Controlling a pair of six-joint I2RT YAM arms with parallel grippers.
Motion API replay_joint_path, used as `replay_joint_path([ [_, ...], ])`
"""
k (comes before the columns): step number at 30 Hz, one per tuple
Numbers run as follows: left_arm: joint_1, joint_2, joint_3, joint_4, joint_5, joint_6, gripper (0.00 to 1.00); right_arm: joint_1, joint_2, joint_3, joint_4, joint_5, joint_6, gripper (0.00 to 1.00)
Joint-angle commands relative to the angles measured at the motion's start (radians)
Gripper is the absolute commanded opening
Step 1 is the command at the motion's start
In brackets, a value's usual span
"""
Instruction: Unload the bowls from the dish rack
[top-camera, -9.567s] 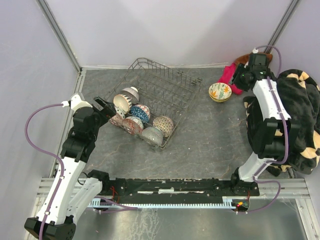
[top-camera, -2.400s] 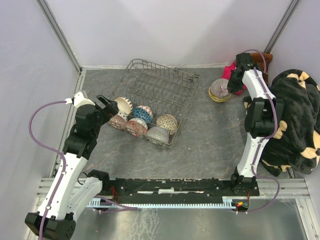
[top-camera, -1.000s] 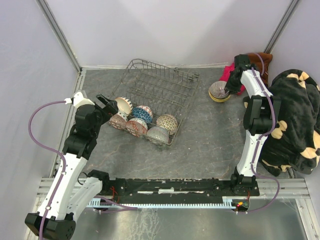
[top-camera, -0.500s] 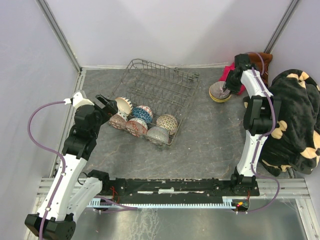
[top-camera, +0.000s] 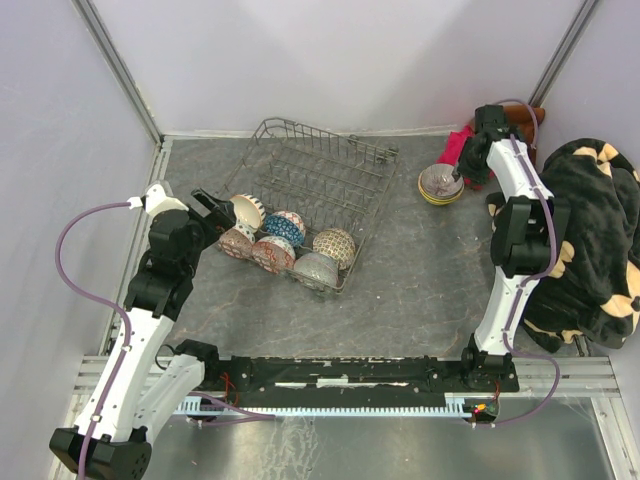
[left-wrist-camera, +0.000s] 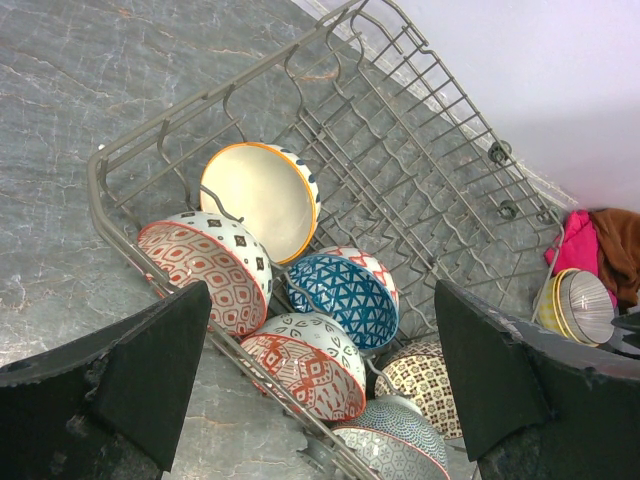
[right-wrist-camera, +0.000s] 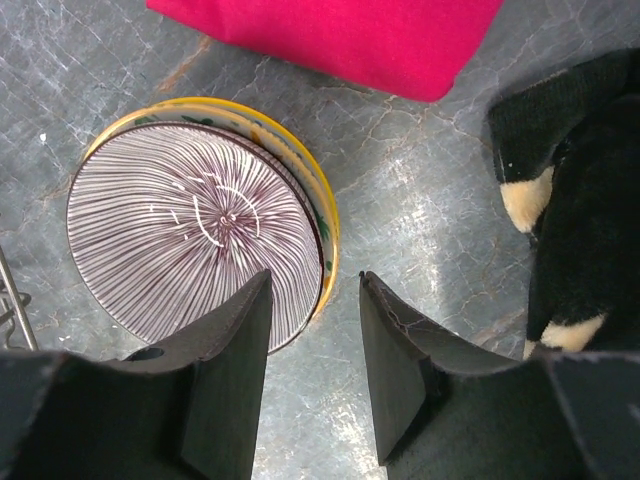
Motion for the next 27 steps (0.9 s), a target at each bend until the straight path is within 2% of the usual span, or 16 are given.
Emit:
replay_joint_path([
  [1,-0.003,-0.004,0.019,0.035,-0.016,-0.001,0.99,-0.005,-0.075,-0.018,-0.002,0.036,-0.018,0.48],
  [8,-0.004,-0.005,0.024,0.029,-0.031,-0.007,0.99,0.035,-0.256,-0.120,0.123,0.000,-0.048,0.48],
  [15,-0.003,-0.014,0.042,-0.003,-0.084,-0.009,0.99,0.212,-0.340,-0.090,0.180,0.020,-0.162,0.49],
  [20,-0.002,-0.031,0.049,-0.028,-0.115,-0.011,0.99,0.373,-0.304,-0.053,0.235,-0.035,-0.207,0.50],
  [27,-0.003,-0.086,0.055,-0.101,-0.228,-0.058,0.99,0.619,-0.167,0.068,0.297,-0.013,-0.237,0.51],
])
